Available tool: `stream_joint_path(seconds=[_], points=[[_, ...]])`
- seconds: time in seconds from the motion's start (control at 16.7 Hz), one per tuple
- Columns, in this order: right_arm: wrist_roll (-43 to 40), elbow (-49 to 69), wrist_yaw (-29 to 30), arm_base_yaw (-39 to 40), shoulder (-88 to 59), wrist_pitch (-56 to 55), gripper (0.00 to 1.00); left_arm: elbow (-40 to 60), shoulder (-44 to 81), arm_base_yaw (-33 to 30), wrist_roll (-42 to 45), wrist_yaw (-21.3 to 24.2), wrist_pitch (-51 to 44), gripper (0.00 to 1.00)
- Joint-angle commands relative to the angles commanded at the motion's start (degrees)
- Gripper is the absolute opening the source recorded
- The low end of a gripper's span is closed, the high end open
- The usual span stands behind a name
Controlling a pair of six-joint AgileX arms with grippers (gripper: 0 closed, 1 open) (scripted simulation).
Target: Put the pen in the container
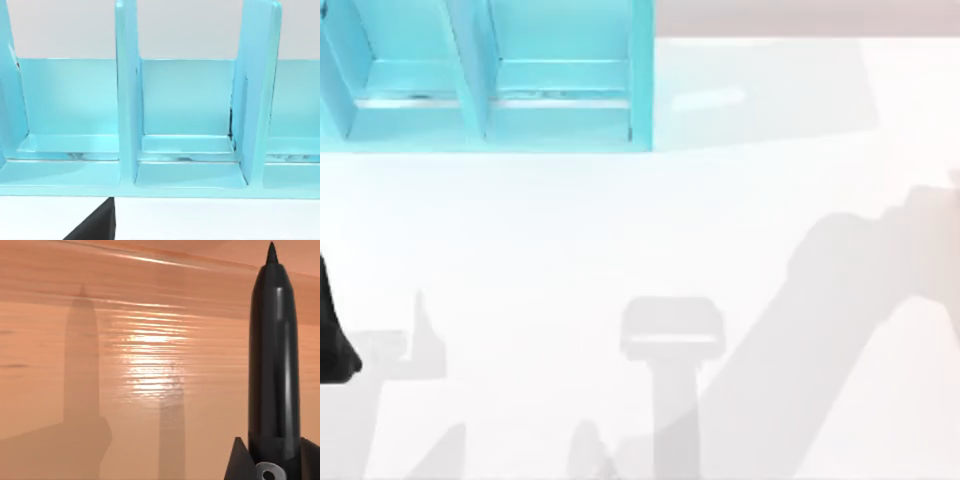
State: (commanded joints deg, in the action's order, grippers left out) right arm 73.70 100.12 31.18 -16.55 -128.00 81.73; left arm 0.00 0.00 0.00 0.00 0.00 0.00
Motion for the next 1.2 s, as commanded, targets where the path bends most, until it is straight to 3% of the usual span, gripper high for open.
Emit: stream_joint_path(seconds=[0.12,0.9,1.2], points=[[0.0,0.0,0.0,0.0,0.0,0.0,0.00,0.0,0.0,0.0,0.0,0.0,0.0,1.00],[0.0,0.0,0.0,0.0,0.0,0.0,0.98,0.0,0.0,0.0,0.0,0.0,0.0,1.00],[0.0,0.0,0.0,0.0,0.0,0.0,1.00,0.0,0.0,0.0,0.0,0.0,0.0,1.00]])
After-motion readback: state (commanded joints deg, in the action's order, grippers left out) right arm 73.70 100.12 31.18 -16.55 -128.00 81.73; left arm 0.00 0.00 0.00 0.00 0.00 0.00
